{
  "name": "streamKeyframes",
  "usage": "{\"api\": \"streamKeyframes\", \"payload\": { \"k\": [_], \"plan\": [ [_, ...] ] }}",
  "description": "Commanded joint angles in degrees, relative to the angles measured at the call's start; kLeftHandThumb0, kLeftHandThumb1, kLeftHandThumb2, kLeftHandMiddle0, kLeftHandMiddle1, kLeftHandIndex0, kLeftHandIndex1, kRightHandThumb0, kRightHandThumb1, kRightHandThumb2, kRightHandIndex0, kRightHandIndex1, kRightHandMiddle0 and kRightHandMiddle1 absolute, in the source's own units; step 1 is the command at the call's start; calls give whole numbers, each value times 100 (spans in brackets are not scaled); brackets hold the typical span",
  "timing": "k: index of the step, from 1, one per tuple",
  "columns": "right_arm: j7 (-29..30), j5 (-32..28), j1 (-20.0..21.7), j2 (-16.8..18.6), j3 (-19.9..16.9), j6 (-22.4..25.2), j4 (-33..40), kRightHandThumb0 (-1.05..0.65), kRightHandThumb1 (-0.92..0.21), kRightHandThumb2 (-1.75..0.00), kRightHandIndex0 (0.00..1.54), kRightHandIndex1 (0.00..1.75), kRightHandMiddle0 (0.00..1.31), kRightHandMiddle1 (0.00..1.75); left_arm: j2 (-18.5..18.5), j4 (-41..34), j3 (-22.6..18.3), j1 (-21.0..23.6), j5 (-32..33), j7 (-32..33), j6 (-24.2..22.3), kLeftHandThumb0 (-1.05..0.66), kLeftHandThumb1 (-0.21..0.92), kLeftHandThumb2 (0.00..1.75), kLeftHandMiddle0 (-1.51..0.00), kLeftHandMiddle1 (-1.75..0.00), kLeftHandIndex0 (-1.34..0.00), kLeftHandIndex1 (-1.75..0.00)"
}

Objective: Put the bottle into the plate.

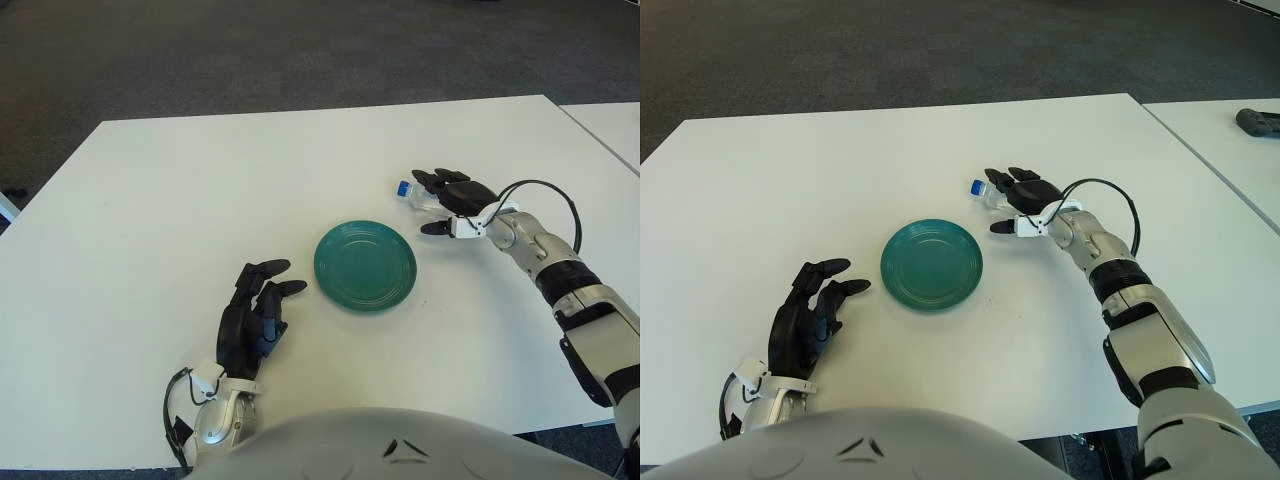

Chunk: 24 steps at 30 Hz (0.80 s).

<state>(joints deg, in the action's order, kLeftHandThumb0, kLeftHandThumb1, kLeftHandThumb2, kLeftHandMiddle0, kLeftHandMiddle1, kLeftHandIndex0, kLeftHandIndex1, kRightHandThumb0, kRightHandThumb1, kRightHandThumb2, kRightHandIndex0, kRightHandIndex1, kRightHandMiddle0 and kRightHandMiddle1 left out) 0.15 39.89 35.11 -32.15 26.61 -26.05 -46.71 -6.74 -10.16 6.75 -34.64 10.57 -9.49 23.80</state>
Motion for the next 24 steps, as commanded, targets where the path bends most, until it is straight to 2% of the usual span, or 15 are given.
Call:
{"api": "streamKeyframes", "payload": {
  "k": [1, 2, 3, 4, 5, 6, 7, 8, 10, 11, 15, 21, 24],
  "plan": [
    [-22, -21, -63, 51, 18, -93, -37, -105, -92, -48, 14, 2, 5, 23, -5, -131, 44, -52, 53, 47, -26, -86, 92, 62, -58, -106, -27, -117],
    [-5, -41, -71, 52, 4, -116, -41, -105, -92, -45, 19, 3, 3, 38, -6, -144, 54, -62, 56, 52, -38, -86, 92, 62, -58, -106, -27, -117],
    [66, -79, -92, 70, -27, -158, -61, -105, -92, -44, 21, 4, 3, 44, -2, -152, 61, -73, 62, 45, -27, -86, 92, 62, -58, -106, -27, -117],
    [118, -104, -107, 81, -50, -190, -78, -103, -92, -40, 30, 8, 2, 70, 1, -158, 68, -81, 64, 42, -19, -86, 92, 62, -59, -106, -28, -117],
    [270, -116, -121, 111, -76, -243, -144, -102, -92, -37, 36, 11, 1, 87, 7, -174, 75, -96, 82, 36, -30, -87, 92, 62, -59, -105, -28, -117],
    [379, -122, -128, 129, -92, -284, -196, -100, -92, -34, 36, 30, 1, 100, 9, -186, 82, -106, 92, 35, -41, -87, 92, 62, -59, -105, -28, -117],
    [567, -107, -115, 173, -94, -349, -338, -97, -92, -30, 32, 65, 1, 121, 10, -200, 91, -118, 115, 30, -56, -87, 92, 62, -59, -105, -28, -117],
    [760, -89, -92, 221, -87, -423, -506, -91, -92, -26, 36, 104, 5, 140, 11, -210, 102, -130, 137, 22, -59, -87, 92, 62, -59, -104, -28, -117],
    [975, -61, -48, 273, -64, -520, -719, -84, -92, -21, 49, 138, 20, 157, 13, -219, 113, -142, 160, 15, -56, -87, 92, 61, -60, -104, -28, -117],
    [1099, -56, -36, 287, -61, -605, -794, -81, -92, -19, 54, 151, 25, 163, 16, -231, 123, -160, 175, 6, -42, -87, 92, 61, -60, -103, -28, -117],
    [1599, 13, -10, 306, -28, -900, -984, -75, -92, -15, 74, 170, 50, 172, 34, -232, 156, -199, 208, -40, 69, -86, 92, 61, -61, -103, -30, -117],
    [2410, 284, -83, 275, 128, -1235, -1026, -70, -92, -17, 93, 174, 73, 174, 70, -266, 202, -249, 231, -70, 155, -85, 92, 62, -64, -104, -32, -118],
    [2634, 361, -95, 259, 162, -1342, -1020, -68, -92, -18, 97, 174, 78, 175, 96, -257, 204, -258, 206, -60, 197, -85, 92, 63, -65, -104, -33, -118]
  ]
}}
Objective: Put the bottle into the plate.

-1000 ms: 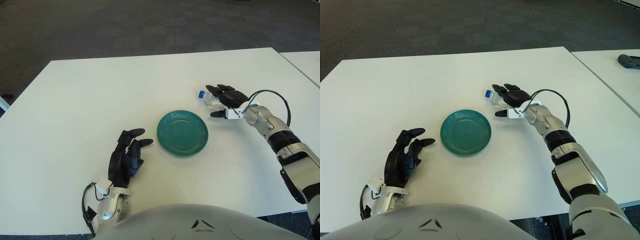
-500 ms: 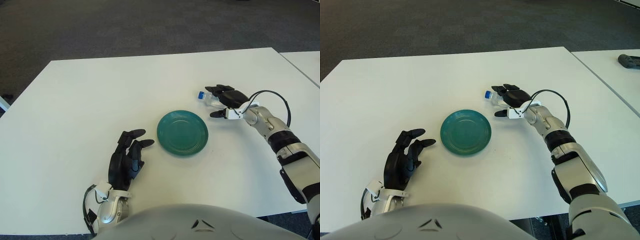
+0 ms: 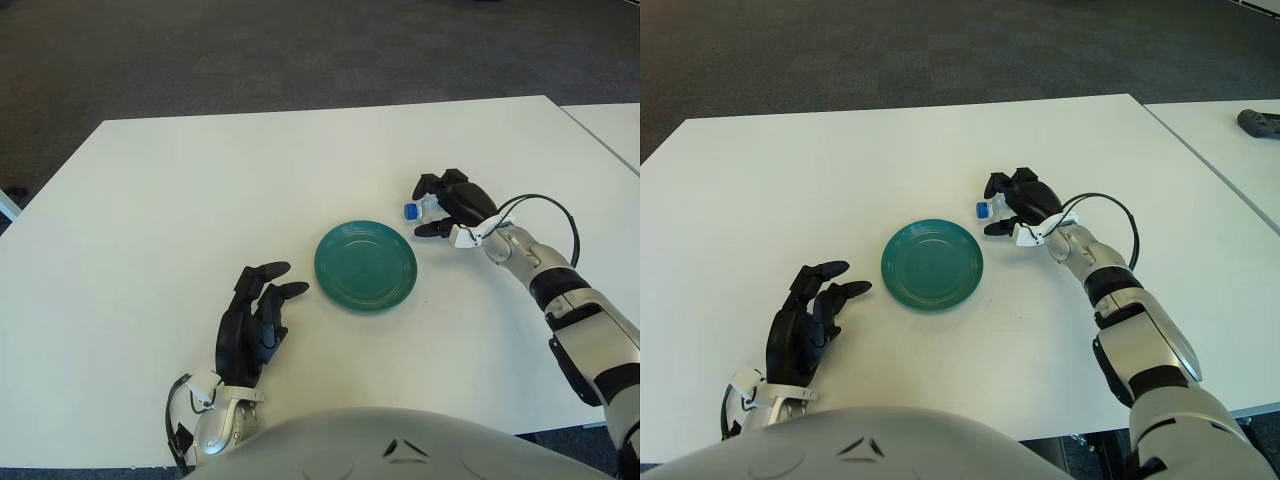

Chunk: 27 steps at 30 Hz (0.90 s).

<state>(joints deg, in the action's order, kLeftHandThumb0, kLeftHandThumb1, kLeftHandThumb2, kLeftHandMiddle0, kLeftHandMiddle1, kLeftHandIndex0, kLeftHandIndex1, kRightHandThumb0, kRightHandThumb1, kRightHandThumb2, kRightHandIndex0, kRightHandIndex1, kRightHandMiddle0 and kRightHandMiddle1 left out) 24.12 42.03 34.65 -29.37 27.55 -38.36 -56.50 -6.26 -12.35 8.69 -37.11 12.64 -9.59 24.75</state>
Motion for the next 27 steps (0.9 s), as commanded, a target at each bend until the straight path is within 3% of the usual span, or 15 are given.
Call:
{"api": "streamKeyframes", "payload": {
  "k": [1, 8, 9, 11, 16, 27],
  "plan": [
    [296, 164, -42, -23, 76, -139, -53, -64, -92, -18, 100, 174, 80, 175, 57, -29, 7, -10, -16, -43, 115, -84, 92, 64, -66, -104, -34, -118],
    [512, 218, -10, -9, 107, -207, -139, -53, -89, -20, 107, 175, 86, 175, 76, -12, 6, -14, -41, 2, 119, -83, 92, 65, -67, -103, -35, -119],
    [537, 223, -11, -7, 108, -208, -139, -51, -86, -25, 108, 175, 87, 175, 72, -16, 8, -20, -38, 10, 118, -83, 92, 64, -67, -103, -35, -119],
    [571, 230, 4, -3, 113, -212, -170, -46, -70, -54, 111, 175, 90, 175, 58, -3, 14, -6, -46, 26, 115, -82, 92, 64, -68, -102, -35, -119],
    [613, 212, 2, 0, 99, -210, -142, -34, -48, -95, 117, 175, 96, 175, 34, 9, 29, 13, -11, 10, 147, -81, 92, 63, -69, -102, -36, -119],
    [551, 74, -59, -26, -4, -282, 52, -19, -30, -131, 126, 175, 103, 175, 35, 11, 4, 45, -1, 32, 67, -81, 92, 61, -69, -101, -35, -117]
  ]
}}
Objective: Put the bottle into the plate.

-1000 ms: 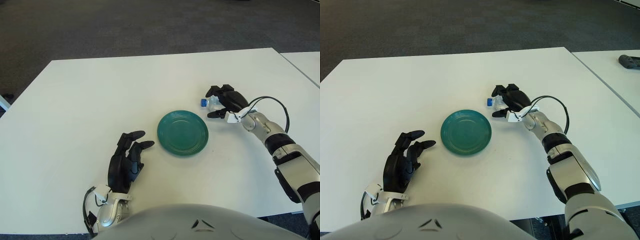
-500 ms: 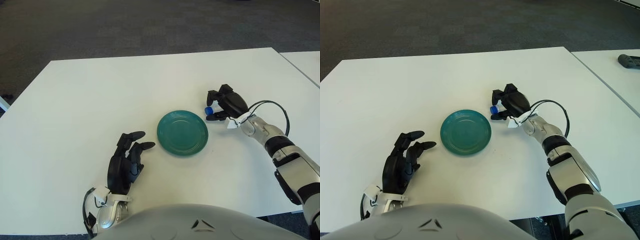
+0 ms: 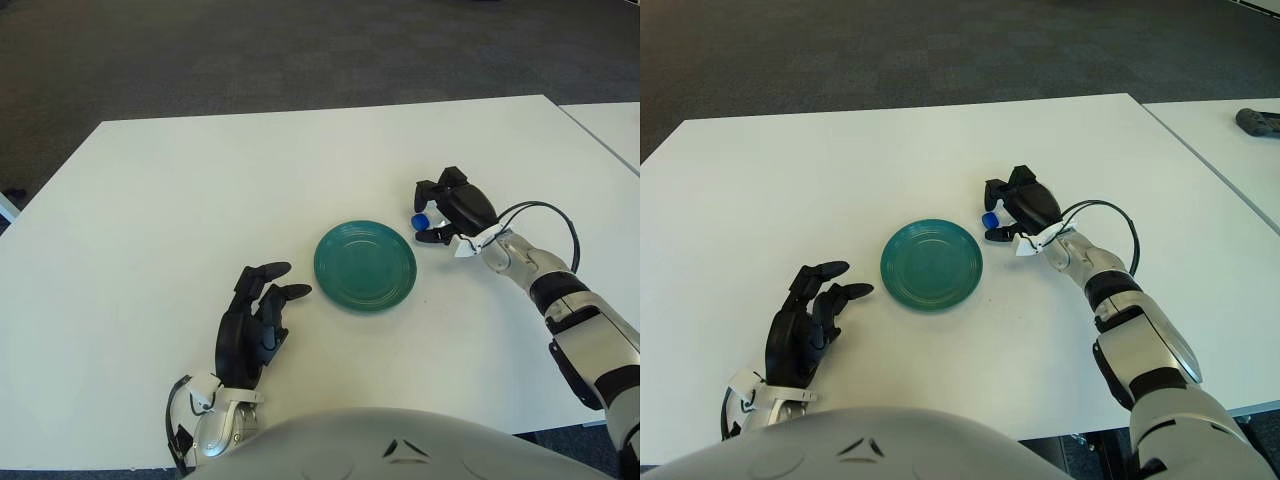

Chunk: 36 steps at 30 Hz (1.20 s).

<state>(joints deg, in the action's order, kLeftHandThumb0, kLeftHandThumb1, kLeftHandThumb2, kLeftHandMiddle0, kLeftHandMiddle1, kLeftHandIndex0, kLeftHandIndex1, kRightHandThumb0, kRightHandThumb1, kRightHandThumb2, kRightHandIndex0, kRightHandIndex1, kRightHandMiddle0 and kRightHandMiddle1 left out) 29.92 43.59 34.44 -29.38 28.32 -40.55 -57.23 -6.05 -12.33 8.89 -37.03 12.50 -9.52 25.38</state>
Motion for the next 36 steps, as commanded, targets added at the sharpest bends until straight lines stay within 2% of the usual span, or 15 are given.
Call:
{"api": "streamKeyframes", "payload": {
  "k": [1, 6, 14, 22, 27, 36],
  "plan": [
    [-22, -71, -39, -34, -82, -68, 154, -19, -29, -131, 127, 175, 103, 175, 16, 27, -17, 48, 30, 3, 38, -81, 92, 61, -69, -102, -35, -117],
    [39, -4, -34, -59, -70, -85, 269, -18, -27, -135, 130, 175, 106, 175, 25, 80, -42, 88, 42, -22, 125, -81, 92, 63, -69, -105, -36, -118],
    [-15, -103, -107, -111, -172, -210, 514, -16, -27, -137, 131, 175, 107, 175, 27, 69, -100, 80, 19, 64, -11, -83, 92, 62, -67, -105, -35, -118],
    [49, -204, -233, -59, -392, -337, 782, -15, -26, -137, 131, 175, 108, 175, 52, 120, -117, 124, 61, -23, 86, -84, 92, 63, -65, -109, -34, -119],
    [12, -273, -325, -71, -529, -399, 1011, -14, -24, -139, 131, 175, 109, 175, 67, 79, -139, 136, 96, 25, -106, -84, 92, 62, -64, -110, -33, -119],
    [-117, -344, -467, -158, -765, -386, 1505, -16, -24, -140, 131, 175, 109, 175, 83, 158, -180, 211, 73, -23, -45, -85, 92, 63, -63, -112, -33, -119]
  ]
}}
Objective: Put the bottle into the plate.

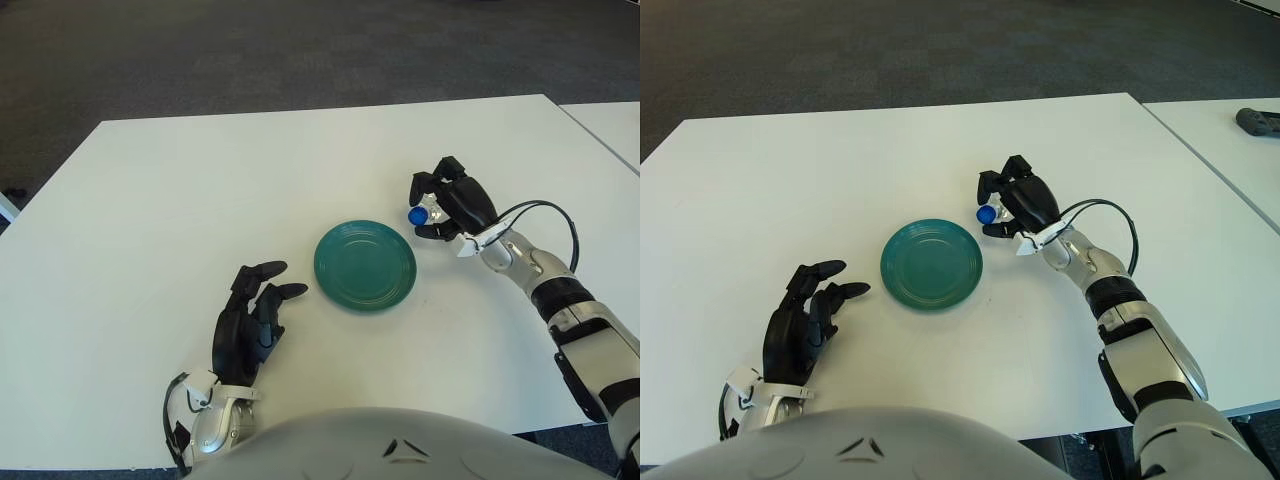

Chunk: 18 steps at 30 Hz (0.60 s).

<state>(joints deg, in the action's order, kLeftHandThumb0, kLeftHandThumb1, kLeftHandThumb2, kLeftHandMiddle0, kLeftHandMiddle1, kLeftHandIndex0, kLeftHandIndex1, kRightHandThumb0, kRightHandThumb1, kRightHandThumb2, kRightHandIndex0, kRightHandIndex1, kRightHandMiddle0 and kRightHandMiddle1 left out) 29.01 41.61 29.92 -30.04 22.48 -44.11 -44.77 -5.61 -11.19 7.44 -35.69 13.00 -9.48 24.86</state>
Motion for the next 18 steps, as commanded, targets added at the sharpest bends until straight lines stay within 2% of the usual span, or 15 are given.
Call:
{"api": "streamKeyframes", "payload": {
  "k": [1, 18],
  "plan": [
    [-38, -155, -28, -95, -207, -27, 300, -16, -24, -140, 131, 175, 109, 175, 40, 48, -39, 85, 25, -22, -10, -85, 92, 63, -63, -112, -33, -119],
    [-373, -374, -227, -105, -661, 1, 1039, -23, -33, -128, 130, 175, 107, 175, 26, 342, -63, 277, -103, -13, 175, -84, 92, 63, -62, -113, -33, -120]
  ]
}}
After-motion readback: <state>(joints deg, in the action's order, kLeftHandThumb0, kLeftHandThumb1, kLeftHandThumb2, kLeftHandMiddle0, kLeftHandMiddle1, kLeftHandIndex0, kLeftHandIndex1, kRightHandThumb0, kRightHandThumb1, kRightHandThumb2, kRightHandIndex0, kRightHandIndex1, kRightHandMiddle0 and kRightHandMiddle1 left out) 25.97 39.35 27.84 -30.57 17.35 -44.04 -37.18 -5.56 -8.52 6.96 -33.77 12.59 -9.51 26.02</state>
